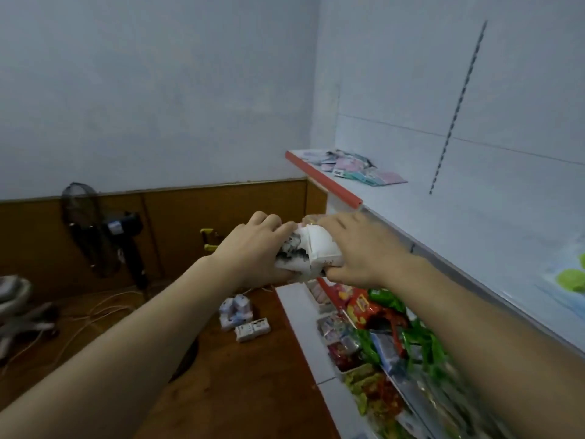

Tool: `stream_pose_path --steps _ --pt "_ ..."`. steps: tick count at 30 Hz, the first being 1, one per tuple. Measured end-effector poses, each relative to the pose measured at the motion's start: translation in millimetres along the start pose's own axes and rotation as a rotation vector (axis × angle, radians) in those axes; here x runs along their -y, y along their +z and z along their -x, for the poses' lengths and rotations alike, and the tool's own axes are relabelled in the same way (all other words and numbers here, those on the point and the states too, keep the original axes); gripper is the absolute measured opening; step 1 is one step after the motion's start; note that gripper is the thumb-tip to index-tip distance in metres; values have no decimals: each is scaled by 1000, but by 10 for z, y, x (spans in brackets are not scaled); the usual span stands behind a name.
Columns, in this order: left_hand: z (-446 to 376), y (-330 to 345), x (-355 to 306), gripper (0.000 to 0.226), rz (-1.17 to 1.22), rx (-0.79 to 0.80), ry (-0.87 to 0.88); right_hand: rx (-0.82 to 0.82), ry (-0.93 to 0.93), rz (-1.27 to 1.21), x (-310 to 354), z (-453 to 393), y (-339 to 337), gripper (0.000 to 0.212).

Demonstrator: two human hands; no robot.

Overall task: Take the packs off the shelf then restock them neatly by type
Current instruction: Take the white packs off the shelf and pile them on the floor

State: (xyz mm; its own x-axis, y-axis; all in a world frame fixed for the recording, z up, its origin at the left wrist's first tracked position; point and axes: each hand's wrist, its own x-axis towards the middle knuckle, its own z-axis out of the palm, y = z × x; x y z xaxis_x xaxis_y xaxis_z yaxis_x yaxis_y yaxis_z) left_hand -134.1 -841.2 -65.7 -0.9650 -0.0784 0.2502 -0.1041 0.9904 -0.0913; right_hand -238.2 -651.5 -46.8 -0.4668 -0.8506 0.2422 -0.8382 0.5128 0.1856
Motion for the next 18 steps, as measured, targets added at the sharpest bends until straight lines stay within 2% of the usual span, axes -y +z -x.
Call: stream_pose_path --steps 5,10,15,18 --pt "-277 554 669 96 -29 106 -145 30 -131 -37 141 -958 734 83" --pt "-792 1083 1142 99 -13 196 -252 76 -210 -116 -46 -1830 1345 81" --pt "-1280 1579 1539 97 26 228 -313 126 -248 -131 -233 -2597 1862 88" --pt "-1528 1865 1822 95 55 213 -332 138 -257 -134 -280 -3019 2142 84"
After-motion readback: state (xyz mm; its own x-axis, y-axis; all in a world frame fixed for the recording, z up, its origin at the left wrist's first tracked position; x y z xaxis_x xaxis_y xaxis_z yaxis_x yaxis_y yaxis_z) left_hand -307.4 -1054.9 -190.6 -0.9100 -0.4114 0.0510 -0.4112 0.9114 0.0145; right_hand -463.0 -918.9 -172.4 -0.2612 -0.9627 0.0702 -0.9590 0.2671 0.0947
